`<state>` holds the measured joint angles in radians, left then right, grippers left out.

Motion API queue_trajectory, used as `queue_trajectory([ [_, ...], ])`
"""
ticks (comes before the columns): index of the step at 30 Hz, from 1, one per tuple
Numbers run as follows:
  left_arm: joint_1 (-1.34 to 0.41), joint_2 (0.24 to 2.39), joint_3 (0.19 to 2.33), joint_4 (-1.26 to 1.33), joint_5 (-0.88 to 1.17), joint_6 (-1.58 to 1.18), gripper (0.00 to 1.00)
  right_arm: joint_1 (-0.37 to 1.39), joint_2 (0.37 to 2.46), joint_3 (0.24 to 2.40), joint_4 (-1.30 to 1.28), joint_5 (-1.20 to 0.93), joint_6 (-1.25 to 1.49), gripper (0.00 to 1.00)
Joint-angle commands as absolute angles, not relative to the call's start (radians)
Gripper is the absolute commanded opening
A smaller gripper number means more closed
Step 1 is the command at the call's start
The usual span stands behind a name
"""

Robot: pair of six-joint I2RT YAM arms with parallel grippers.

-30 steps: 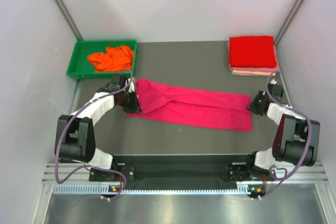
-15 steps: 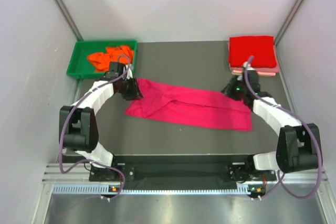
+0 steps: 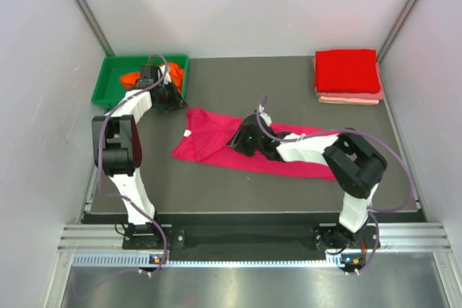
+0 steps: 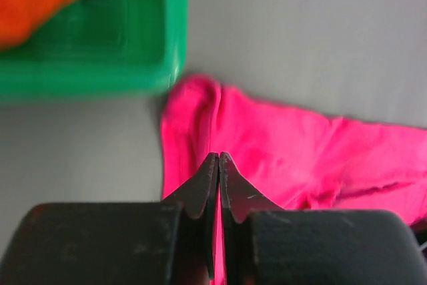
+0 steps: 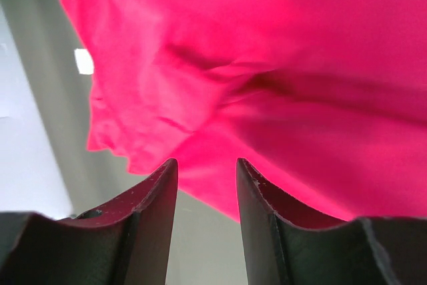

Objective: Fold and stack the t-shirts
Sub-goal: Fold the tshirt

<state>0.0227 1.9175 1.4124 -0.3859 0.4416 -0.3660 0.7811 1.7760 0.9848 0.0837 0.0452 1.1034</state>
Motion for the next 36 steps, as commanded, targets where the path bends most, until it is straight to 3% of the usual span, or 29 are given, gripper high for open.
queue_trajectory([
  [1,0.018,1.994,1.502,-0.307,0.488,-0.356,0.04,0.854,1.836,1.083,0.170,0.136,1.273,0.41],
  [23,0.015,2.171,1.597,-0.307,0.486,-0.325,0.01,0.931,2.002,1.180,0.175,0.235,1.402,0.34],
  [32,0.015,2.161,1.600,-0.322,0.472,-0.310,0.01,0.939,1.996,1.203,0.089,0.267,1.394,0.38],
  [36,0.015,2.157,1.605,-0.331,0.460,-0.305,0.01,0.943,2.006,1.207,0.095,0.275,1.404,0.33],
])
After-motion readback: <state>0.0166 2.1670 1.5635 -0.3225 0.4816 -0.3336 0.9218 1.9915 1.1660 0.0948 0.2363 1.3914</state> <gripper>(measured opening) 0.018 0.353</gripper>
